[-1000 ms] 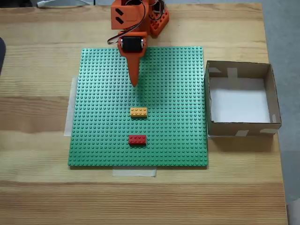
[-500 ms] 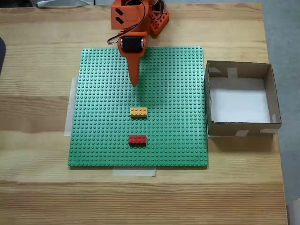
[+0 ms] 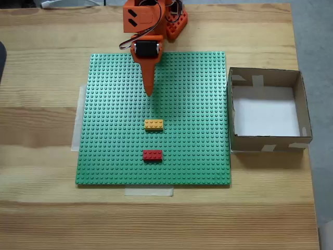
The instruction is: Pick the yellow lego block and put it in the box.
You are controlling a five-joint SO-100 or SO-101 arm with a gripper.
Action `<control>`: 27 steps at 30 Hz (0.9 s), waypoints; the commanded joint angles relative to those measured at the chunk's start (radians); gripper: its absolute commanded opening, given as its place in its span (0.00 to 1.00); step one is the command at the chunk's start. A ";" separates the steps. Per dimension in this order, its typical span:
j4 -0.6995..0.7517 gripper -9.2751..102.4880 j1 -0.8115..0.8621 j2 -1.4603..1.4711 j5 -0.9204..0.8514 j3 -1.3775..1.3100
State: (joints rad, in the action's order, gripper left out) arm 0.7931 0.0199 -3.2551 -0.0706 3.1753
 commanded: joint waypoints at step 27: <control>0.170 0.07 -0.011 0.153 -0.074 -0.314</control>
State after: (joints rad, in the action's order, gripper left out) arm 0.9572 0.0077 -3.1554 -0.1365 2.9621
